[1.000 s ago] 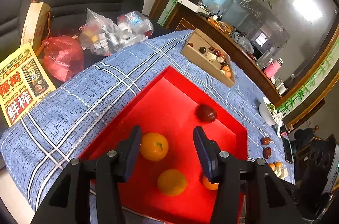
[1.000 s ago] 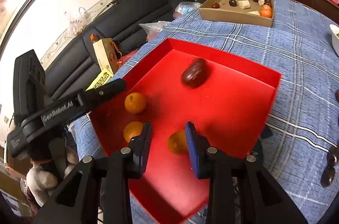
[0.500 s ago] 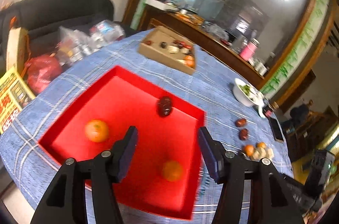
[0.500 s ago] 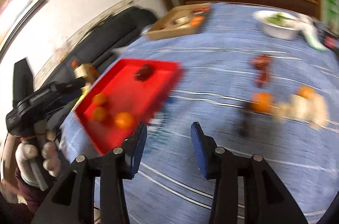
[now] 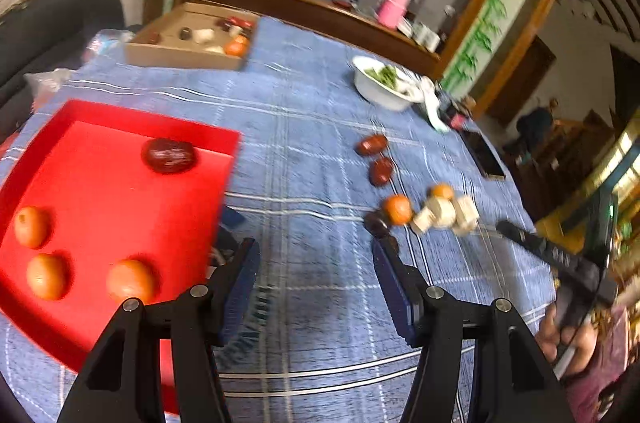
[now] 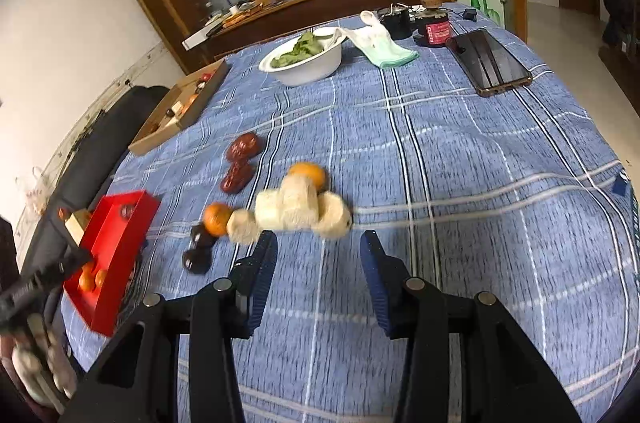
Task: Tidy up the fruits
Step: 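Move both open tools back toward the remaining fruit, then grasp a white yam chunk with the right tool while the left tool grasps another chunk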
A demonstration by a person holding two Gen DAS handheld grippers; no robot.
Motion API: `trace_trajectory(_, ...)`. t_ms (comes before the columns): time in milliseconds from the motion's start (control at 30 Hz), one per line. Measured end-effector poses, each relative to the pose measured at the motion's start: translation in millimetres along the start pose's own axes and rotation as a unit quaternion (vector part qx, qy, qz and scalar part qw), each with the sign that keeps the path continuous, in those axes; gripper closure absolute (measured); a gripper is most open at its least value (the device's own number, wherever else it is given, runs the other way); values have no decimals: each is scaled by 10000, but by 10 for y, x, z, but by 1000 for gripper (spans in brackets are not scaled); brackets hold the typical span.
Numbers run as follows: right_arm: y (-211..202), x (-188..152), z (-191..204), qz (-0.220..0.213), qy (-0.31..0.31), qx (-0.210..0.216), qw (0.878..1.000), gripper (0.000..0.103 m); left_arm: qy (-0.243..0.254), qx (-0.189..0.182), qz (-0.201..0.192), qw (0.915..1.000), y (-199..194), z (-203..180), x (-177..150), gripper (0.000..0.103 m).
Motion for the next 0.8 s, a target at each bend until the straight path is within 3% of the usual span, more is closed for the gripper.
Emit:
trace_trajectory(200, 352, 180, 128, 50, -352, 135, 9993, 61, 437, -93, 30, 9990, 78, -262, -57, 41)
trace_trajectory(367, 619, 173, 163, 226, -669, -146, 9974, 61, 778, -136, 28, 9969, 173, -465, -40, 41)
trace_trajectory(433, 662, 158, 130, 263, -666, -115, 9974, 65, 896, -155, 37, 9958, 236, -560, -21, 41)
trace_trajectory(500, 662, 153, 104, 214, -738, -233, 9968, 76, 987, -199, 56, 9949, 284, -649, -5, 41)
trace_trajectory(800, 475, 202, -108, -109, -143, 387, 9991, 76, 1627, -484, 70, 9855, 542, -1293, 134, 41)
Point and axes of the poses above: each gripper's, at about its wrist camera, not at the fingertips, and y roughly the way its jaws point, z to its left, x to its top, the point moved 1 cm from there along y, roughly the way its jaws point, and after that the axes turned 14 degrees about x, right-handed, at the moved point
